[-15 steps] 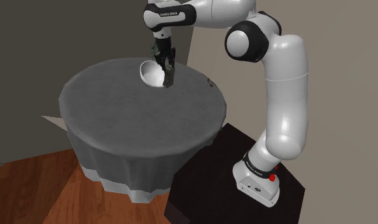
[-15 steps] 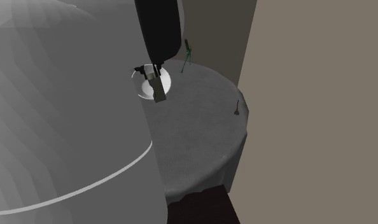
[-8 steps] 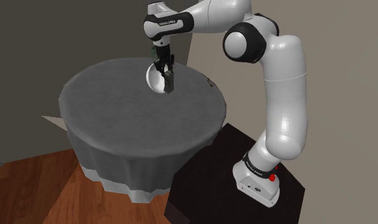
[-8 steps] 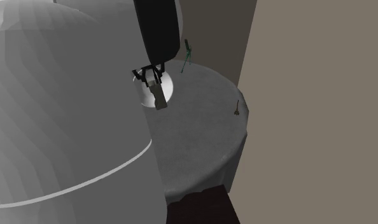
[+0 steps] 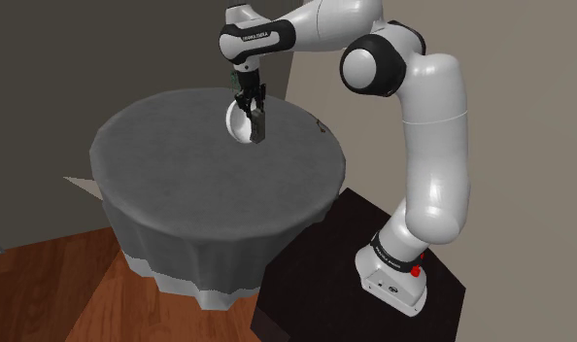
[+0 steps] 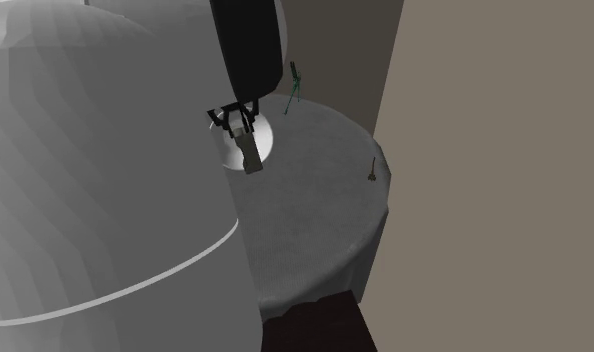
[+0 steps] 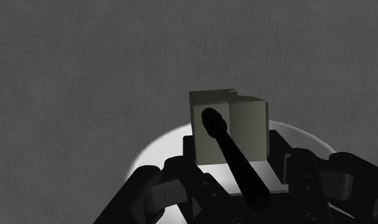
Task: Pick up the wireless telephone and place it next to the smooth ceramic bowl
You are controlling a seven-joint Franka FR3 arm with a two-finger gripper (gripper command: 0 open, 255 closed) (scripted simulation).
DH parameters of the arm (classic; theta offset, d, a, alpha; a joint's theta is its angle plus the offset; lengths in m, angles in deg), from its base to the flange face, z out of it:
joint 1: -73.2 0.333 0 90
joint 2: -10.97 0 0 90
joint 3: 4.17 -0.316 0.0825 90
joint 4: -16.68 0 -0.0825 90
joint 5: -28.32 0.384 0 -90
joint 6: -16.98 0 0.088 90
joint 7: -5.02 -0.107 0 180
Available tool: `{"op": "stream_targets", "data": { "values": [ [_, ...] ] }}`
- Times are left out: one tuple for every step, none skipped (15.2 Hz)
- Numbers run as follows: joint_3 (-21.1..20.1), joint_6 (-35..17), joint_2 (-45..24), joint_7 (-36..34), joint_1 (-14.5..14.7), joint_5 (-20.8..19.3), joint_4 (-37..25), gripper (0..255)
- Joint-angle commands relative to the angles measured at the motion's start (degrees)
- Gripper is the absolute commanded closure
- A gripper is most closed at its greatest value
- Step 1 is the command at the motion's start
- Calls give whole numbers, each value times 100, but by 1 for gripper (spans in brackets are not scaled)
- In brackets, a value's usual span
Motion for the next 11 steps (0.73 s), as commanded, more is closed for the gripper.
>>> {"op": "stream_targets", "data": {
  "values": [
    [0,-1,-1,0,-1,0,1,0],
    [0,-1,-1,0,-1,0,1,0],
    [0,0,-2,0,-1,0,0,0],
    [0,0,-2,0,-1,0,0,0],
    [0,0,-2,0,-1,0,0,0],
    [0,0,-2,0,-1,0,0,0],
    [-2,195,-9,5,5,3,-201,0],
    [-4,396,-26,10,10,8,-418,0],
    [-7,603,-55,17,12,13,-654,0],
    [-9,772,-87,22,13,18,-854,0],
    [-9,772,-87,22,13,18,-855,0]
  ]
}}
